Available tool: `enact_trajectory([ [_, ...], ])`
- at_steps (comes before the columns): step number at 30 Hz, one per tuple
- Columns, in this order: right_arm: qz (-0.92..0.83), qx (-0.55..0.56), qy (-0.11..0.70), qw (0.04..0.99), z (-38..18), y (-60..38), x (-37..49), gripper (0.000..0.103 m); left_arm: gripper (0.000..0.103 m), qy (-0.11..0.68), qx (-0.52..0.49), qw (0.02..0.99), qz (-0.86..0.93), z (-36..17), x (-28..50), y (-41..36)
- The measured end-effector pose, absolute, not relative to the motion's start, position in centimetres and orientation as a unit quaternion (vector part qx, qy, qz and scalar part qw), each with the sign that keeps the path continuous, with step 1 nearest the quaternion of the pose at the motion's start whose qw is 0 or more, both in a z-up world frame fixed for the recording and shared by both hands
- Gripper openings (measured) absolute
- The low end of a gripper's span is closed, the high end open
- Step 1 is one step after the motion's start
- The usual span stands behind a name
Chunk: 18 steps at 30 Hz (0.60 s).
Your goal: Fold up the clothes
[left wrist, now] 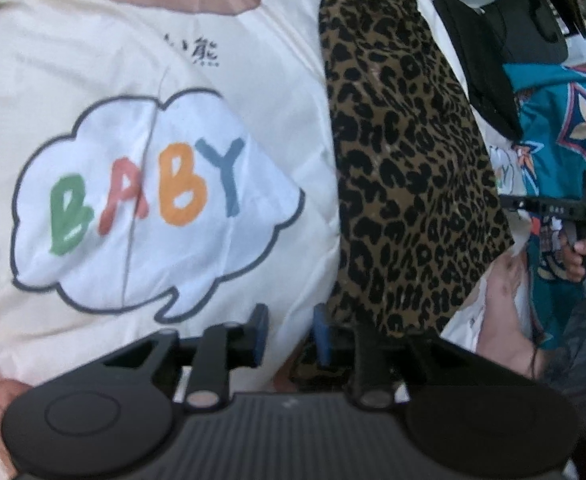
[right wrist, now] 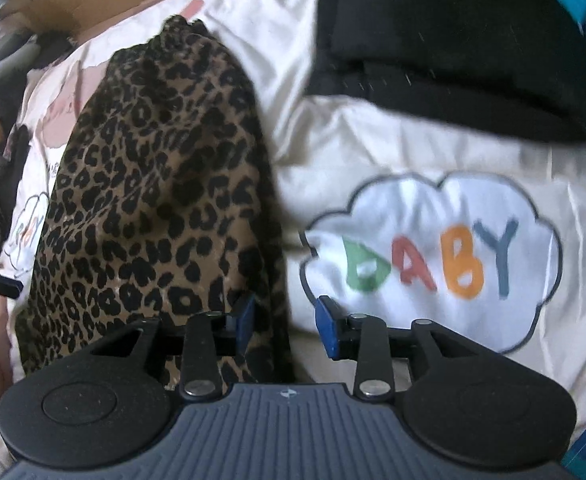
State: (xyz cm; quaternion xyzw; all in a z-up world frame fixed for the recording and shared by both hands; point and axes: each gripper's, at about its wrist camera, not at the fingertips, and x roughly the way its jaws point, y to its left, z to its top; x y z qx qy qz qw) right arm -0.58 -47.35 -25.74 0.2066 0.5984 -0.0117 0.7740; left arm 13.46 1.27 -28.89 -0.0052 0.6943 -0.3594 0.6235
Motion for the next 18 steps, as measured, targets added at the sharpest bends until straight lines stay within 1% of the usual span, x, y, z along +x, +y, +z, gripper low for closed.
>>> enact_trajectory([
  [2,-0.007,0.215,0.599,0.771,-26.0,-47.4,-1.0,0.041,0.036,0.7,-0.017,0.615,-0.362,-29.1,13.4,1.4],
  [4,-0.006,0.219,0.598,0.771,-26.2,-47.4,-1.2,0.041,0.038,0.703,-0.03,0.607,-0.369,-29.3,13.4,1.5],
  [6,-0.005,0.222,0.597,0.771,-26.3,-47.4,-1.4,0.041,0.044,0.709,-0.048,0.595,-0.376,-29.6,13.4,1.7],
  [11,0.011,0.209,0.61,0.764,-26.9,-46.4,-1.5,0.041,0.044,0.7,-0.046,0.589,-0.401,-30.7,12.5,1.6],
  [18,0.009,0.205,0.61,0.765,-27.4,-46.0,-0.9,0.042,0.043,0.7,-0.083,0.559,-0.438,-31.7,11.6,2.2],
])
